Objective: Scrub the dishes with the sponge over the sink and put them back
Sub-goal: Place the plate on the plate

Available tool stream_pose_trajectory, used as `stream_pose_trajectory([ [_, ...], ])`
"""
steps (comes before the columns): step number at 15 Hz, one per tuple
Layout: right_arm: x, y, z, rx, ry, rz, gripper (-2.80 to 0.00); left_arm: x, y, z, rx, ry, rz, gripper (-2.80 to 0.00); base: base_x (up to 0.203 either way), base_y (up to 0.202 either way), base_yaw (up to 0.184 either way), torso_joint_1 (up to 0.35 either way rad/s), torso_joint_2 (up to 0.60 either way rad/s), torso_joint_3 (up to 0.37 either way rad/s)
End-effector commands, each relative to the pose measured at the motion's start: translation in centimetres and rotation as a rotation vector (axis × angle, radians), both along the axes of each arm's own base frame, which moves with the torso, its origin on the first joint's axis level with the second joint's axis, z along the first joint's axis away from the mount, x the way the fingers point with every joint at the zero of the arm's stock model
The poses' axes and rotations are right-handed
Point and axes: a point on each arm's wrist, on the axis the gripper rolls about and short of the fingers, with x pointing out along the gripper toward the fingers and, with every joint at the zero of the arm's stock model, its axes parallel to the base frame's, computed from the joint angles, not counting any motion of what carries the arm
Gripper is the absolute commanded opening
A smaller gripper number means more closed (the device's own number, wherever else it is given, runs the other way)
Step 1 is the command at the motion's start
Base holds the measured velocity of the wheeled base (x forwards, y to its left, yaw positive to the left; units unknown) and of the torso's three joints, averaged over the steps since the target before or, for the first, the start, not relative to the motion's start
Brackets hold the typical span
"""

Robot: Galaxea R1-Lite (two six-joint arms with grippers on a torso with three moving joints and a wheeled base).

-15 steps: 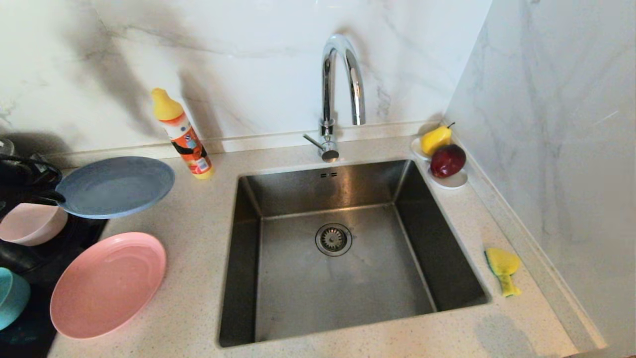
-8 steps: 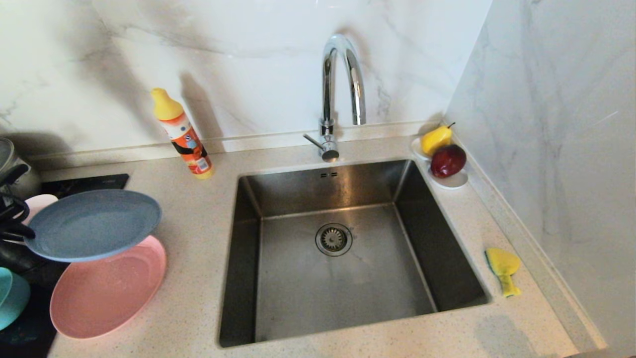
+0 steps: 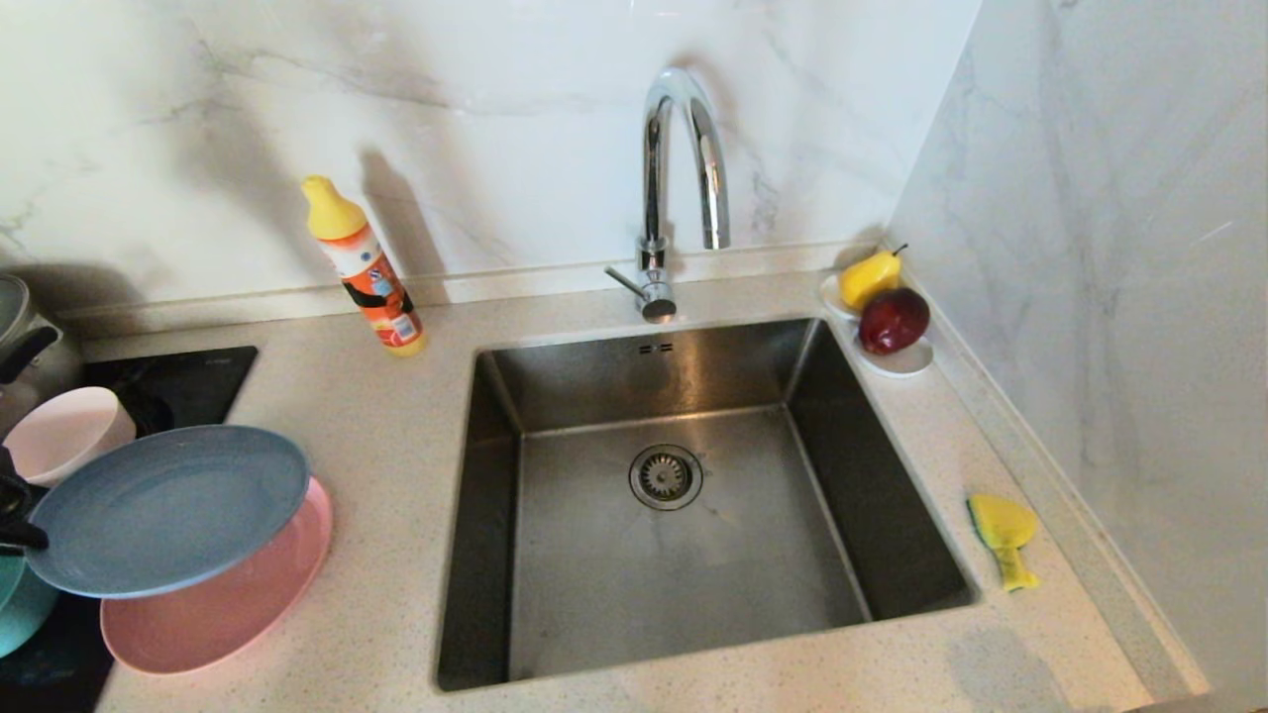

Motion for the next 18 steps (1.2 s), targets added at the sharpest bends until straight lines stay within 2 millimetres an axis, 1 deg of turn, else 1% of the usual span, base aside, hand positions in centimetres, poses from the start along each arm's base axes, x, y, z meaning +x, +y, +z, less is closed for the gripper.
stream_pose_trajectory([
  [1, 0.0, 0.0, 0.0, -0.001, 0.001, 0.001, -2.8, -0.9, -0.2, -0.8, -0.034, 0.011, -0.005, -2.8, 0.0, 0.0, 0.0, 0.0, 0.0, 0.0],
  [3, 0.0, 0.0, 0.0, -0.001, 0.001, 0.0, -2.8, -0.9, -0.4, -1.8, -0.061, 0.002, -0.021, -2.8, 0.0, 0.0, 0.0, 0.0, 0.0, 0.0],
  [6, 0.0, 0.0, 0.0, -0.001, 0.001, 0.0, -2.8, -0.8, -0.3, -3.3, -0.058, -0.018, -0.028, -2.8, 0.0, 0.0, 0.0, 0.0, 0.0, 0.0],
  [12, 0.0, 0.0, 0.0, -0.001, 0.001, 0.001, -2.8, -0.7, -0.3, -5.9, -0.089, -0.023, -0.062, -2.8, 0.0, 0.0, 0.0, 0.0, 0.0, 0.0],
  [18, 0.0, 0.0, 0.0, -0.001, 0.001, 0.0, -2.8, -1.0, -0.5, -6.8, -0.114, 0.008, -0.059, -2.8, 0.0, 0.0, 0.0, 0.0, 0.0, 0.0],
])
